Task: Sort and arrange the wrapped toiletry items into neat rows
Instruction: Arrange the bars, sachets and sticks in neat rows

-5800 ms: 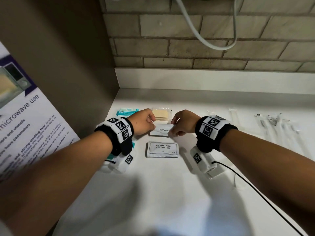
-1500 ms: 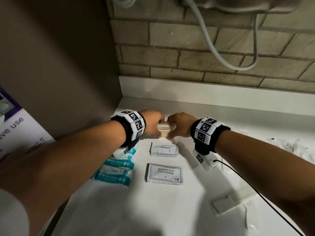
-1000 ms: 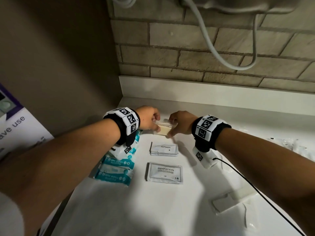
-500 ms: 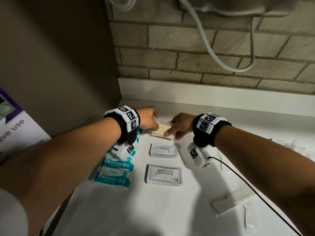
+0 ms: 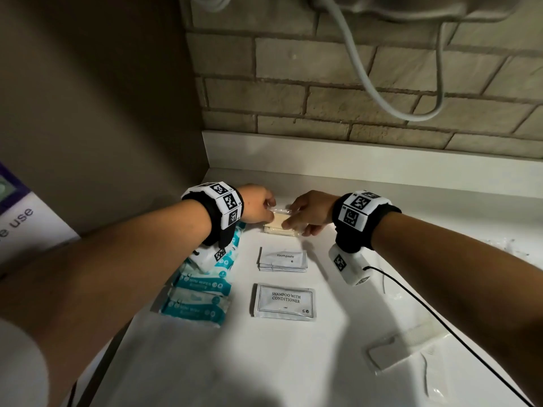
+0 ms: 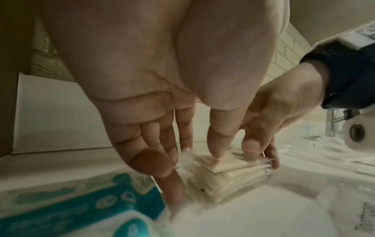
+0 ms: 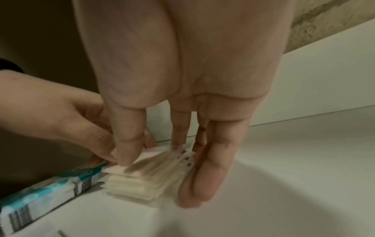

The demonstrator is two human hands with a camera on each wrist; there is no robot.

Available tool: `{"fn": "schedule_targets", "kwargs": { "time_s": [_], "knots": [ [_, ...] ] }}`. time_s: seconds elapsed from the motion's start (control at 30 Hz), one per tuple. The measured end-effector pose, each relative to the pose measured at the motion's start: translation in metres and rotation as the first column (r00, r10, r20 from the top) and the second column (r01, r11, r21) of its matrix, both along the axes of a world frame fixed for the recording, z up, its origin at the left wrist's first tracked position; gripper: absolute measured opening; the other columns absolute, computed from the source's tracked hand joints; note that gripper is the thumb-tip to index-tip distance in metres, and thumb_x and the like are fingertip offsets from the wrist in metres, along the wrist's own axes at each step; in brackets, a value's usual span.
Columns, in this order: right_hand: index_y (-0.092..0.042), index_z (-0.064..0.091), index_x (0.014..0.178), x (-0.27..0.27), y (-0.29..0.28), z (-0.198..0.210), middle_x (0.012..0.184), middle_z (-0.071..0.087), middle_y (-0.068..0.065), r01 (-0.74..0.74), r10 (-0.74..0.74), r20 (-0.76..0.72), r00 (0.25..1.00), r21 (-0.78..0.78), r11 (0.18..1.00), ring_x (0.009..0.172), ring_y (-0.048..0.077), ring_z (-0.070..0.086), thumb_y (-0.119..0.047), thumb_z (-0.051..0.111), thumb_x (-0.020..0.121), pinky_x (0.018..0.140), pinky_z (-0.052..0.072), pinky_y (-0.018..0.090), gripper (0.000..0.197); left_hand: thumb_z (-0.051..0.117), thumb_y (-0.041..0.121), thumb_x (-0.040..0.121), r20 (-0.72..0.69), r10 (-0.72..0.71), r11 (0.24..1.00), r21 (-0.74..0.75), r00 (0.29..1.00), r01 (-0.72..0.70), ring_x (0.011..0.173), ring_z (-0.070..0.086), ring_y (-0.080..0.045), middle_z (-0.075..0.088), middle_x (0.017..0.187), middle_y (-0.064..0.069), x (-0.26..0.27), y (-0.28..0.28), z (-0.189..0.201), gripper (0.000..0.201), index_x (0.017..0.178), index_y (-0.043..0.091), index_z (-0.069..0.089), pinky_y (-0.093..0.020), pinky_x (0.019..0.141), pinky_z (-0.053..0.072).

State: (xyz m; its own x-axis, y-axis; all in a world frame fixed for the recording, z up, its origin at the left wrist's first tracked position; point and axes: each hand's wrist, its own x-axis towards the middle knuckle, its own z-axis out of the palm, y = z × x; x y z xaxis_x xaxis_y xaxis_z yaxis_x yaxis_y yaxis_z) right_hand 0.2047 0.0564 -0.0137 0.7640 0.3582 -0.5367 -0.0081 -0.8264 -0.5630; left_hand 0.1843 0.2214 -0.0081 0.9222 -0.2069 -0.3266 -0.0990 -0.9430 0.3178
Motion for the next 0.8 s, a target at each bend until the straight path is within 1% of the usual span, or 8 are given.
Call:
{"fn": "schedule_targets", "kwargs": {
  "time_s": [0.13, 0.2, 0.23, 0.3, 0.37, 0.53, 0.67, 0.8],
  "knots": [
    [-0.016, 0.054, 0.126, -0.004, 0.002, 0.006, 0.072, 0.065, -0.001, -0.101, 0.109, 0.072, 0.991, -0.107, 0.989, 0.067, 0.017, 0.062, -0.032, 0.079, 0.074, 0.06, 0.053, 0.023, 0.06, 0.069, 0.036, 0.082, -0.017, -0.043, 0.998, 0.044, 0.999, 0.044, 0.117, 0.058, -0.023, 0.059, 0.133, -0.003, -0.001, -0.002, 0.002, 0.062, 0.138, 0.017, 0.049, -0.029, 0.097, 0.046],
    [-0.019, 0.054, 0.126, -0.006, 0.004, 0.007, 0.076, 0.068, 0.003, -0.164, 0.187, 0.113, 0.976, -0.185, 0.969, 0.069, 0.018, 0.062, -0.035, 0.083, 0.067, 0.064, 0.053, 0.025, 0.067, 0.077, 0.04, 0.074, -0.032, -0.07, 0.995, 0.072, 0.997, 0.072, 0.112, 0.059, -0.022, 0.06, 0.131, -0.002, -0.002, -0.002, 0.003, 0.074, 0.139, 0.018, 0.047, -0.027, 0.088, 0.047],
    [-0.019, 0.054, 0.125, -0.006, 0.004, 0.008, 0.083, 0.071, 0.005, -0.184, 0.217, 0.129, 0.968, -0.225, 0.957, 0.074, 0.019, 0.065, -0.036, 0.084, 0.064, 0.069, 0.054, 0.028, 0.07, 0.08, 0.041, 0.07, -0.038, -0.079, 0.993, 0.087, 0.996, 0.082, 0.107, 0.061, -0.021, 0.061, 0.127, -0.002, -0.003, -0.002, 0.003, 0.078, 0.137, 0.018, 0.048, -0.026, 0.082, 0.046],
    [-0.019, 0.055, 0.124, -0.006, 0.006, 0.008, 0.104, 0.072, 0.007, -0.206, 0.258, 0.164, 0.952, -0.281, 0.937, 0.093, 0.023, 0.068, -0.037, 0.085, 0.062, 0.082, 0.054, 0.032, 0.071, 0.084, 0.041, 0.066, -0.035, -0.089, 0.989, 0.116, 0.995, 0.092, 0.096, 0.062, -0.021, 0.065, 0.117, -0.001, -0.003, -0.004, 0.002, 0.075, 0.13, 0.018, 0.052, -0.024, 0.074, 0.045],
    [-0.016, 0.06, 0.12, -0.007, 0.008, 0.009, 0.114, 0.069, 0.007, -0.218, 0.289, 0.2, 0.936, -0.315, 0.924, 0.104, 0.024, 0.065, -0.034, 0.085, 0.062, 0.085, 0.052, 0.031, 0.065, 0.085, 0.04, 0.065, -0.009, -0.1, 0.984, 0.147, 0.995, 0.1, 0.089, 0.063, -0.021, 0.067, 0.109, -0.001, -0.003, -0.006, -0.001, 0.068, 0.123, 0.018, 0.057, -0.024, 0.07, 0.045],
    [-0.012, 0.067, 0.113, -0.012, 0.011, 0.01, 0.114, 0.068, 0.007, -0.239, 0.348, 0.266, 0.899, -0.368, 0.898, 0.105, 0.025, 0.063, -0.03, 0.08, 0.07, 0.083, 0.05, 0.028, 0.049, 0.083, 0.036, 0.066, 0.041, -0.108, 0.975, 0.201, 0.993, 0.098, 0.089, 0.064, -0.023, 0.068, 0.104, -0.002, -0.001, -0.009, -0.008, 0.059, 0.117, 0.019, 0.06, -0.03, 0.076, 0.053],
    [-0.012, 0.066, 0.116, -0.013, 0.011, 0.009, 0.113, 0.069, 0.007, -0.239, 0.365, 0.292, 0.884, -0.389, 0.89, 0.104, 0.025, 0.063, -0.032, 0.078, 0.07, 0.086, 0.052, 0.03, 0.051, 0.082, 0.036, 0.066, 0.047, -0.118, 0.968, 0.226, 0.992, 0.104, 0.086, 0.065, -0.024, 0.068, 0.1, -0.002, -0.002, -0.01, -0.009, 0.053, 0.111, 0.018, 0.063, -0.036, 0.079, 0.056],
    [-0.012, 0.066, 0.118, -0.013, 0.011, 0.009, 0.113, 0.069, 0.007, -0.225, 0.353, 0.301, 0.886, -0.385, 0.895, 0.104, 0.024, 0.064, -0.029, 0.079, 0.069, 0.085, 0.052, 0.029, 0.053, 0.082, 0.039, 0.067, 0.05, -0.126, 0.969, 0.218, 0.991, 0.113, 0.084, 0.065, -0.024, 0.069, 0.098, -0.002, 0.0, -0.01, -0.011, 0.053, 0.112, 0.017, 0.064, -0.032, 0.076, 0.055]
  ]
}}
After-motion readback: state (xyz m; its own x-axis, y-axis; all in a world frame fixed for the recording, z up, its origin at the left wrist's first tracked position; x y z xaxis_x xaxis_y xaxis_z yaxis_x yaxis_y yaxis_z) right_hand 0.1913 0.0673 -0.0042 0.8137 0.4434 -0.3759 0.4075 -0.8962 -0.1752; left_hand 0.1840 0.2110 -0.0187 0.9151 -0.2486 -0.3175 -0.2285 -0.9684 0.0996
